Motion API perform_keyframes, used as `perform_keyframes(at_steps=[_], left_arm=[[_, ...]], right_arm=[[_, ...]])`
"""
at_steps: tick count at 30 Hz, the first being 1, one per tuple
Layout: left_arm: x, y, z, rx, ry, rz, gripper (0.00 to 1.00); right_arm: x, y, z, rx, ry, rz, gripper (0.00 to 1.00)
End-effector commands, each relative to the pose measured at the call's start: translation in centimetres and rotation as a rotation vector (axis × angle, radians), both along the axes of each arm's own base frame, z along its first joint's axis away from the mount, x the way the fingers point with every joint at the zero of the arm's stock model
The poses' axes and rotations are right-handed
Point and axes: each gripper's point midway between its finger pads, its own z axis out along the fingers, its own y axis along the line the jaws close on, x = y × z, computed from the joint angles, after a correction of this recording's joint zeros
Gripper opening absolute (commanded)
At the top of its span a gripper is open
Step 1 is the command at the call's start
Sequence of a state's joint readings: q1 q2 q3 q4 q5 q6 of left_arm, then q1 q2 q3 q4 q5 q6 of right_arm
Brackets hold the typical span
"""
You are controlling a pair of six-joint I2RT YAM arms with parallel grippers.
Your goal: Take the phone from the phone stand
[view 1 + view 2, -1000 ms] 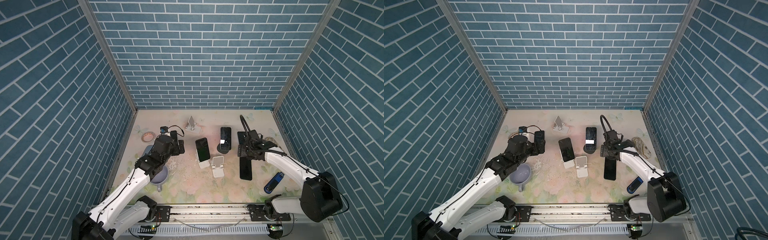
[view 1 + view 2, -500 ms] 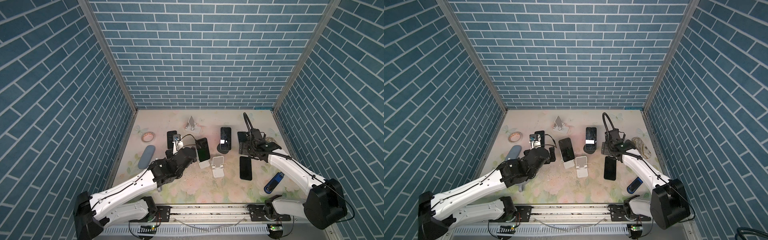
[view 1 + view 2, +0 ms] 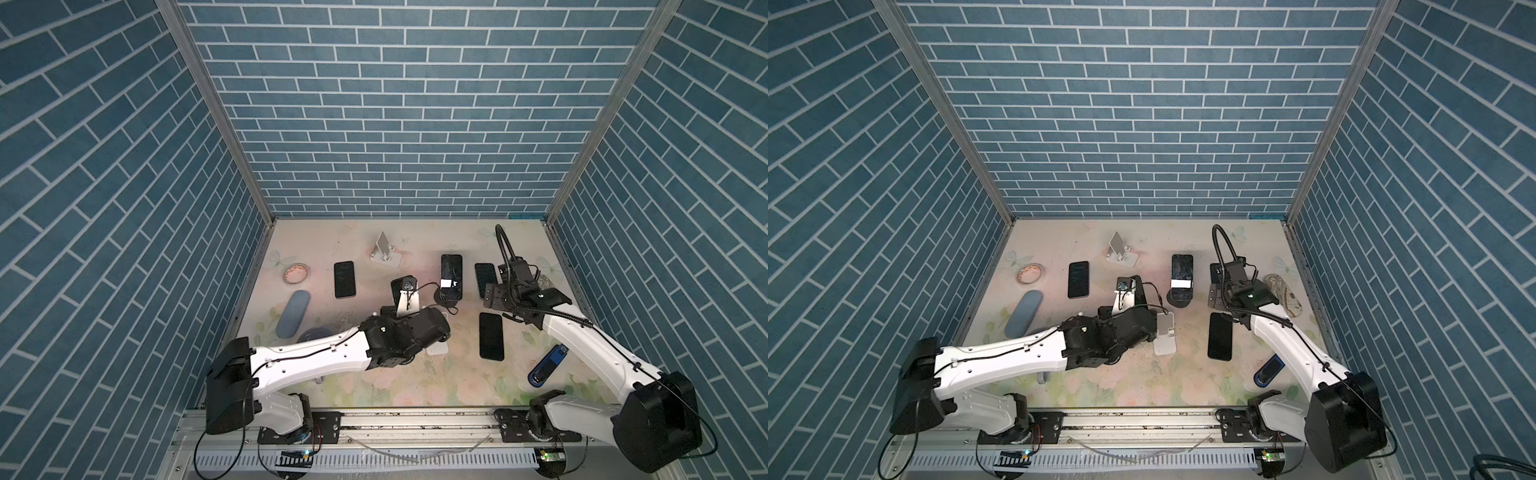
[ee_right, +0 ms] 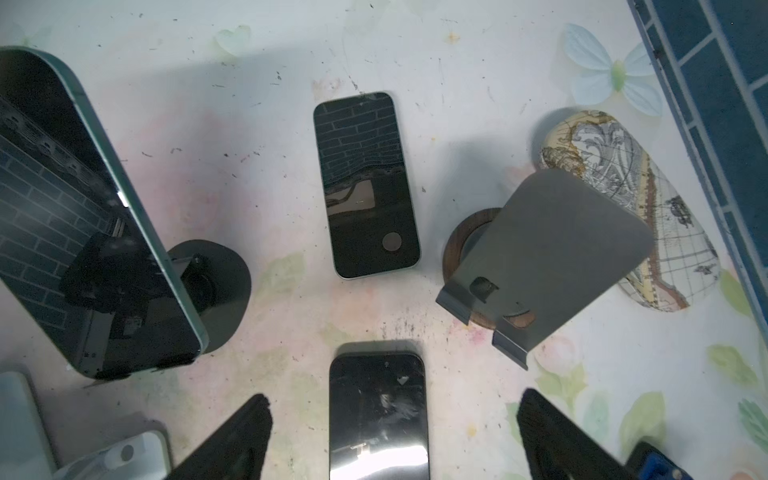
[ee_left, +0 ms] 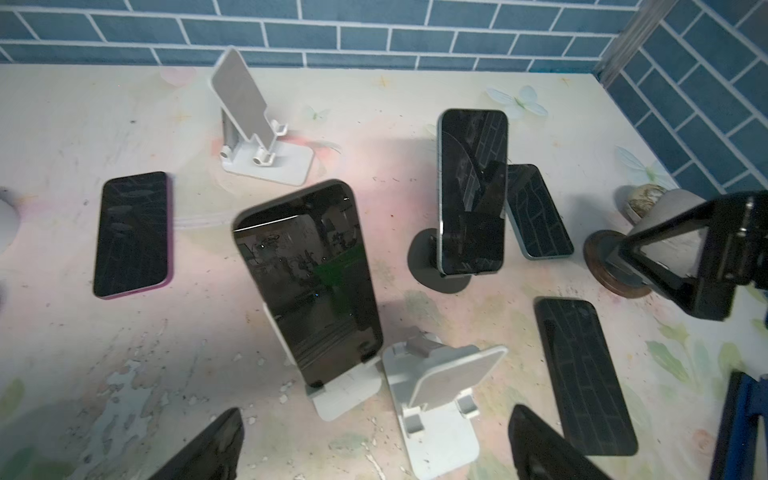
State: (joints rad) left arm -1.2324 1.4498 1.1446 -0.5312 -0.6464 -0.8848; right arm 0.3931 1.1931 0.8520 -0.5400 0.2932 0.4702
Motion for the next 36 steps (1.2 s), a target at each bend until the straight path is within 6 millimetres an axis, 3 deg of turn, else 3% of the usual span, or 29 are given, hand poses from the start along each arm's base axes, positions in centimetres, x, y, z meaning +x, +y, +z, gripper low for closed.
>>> perform_keyframes(at_steps=[1,13,27,36], left_arm=[[-0.9,-1.3,-0.2,0.024,0.037,-0.013,1.0],[-0.2,-5.2,-3.4,0.112,0.126,0.046,1.0],[1.1,-7.1,-6.1,0.137,0.106,0.1,1.0],[2.1,-7.3,-6.8,0.129,0.092,0.127,0.96]], right_arm=[[-1.1,-1.3,-0.4,-0.028,0.008,-0.008,0.96],[-2.6,-3.2,0.2,0.004,-0.04,-0.046,0.98],[-2.7,-3.0,0.1,0.068,-0.056,-0.037,0.98],[-2.8,-2.7,0.0,0.089,-0.053,-0.026,0.98]])
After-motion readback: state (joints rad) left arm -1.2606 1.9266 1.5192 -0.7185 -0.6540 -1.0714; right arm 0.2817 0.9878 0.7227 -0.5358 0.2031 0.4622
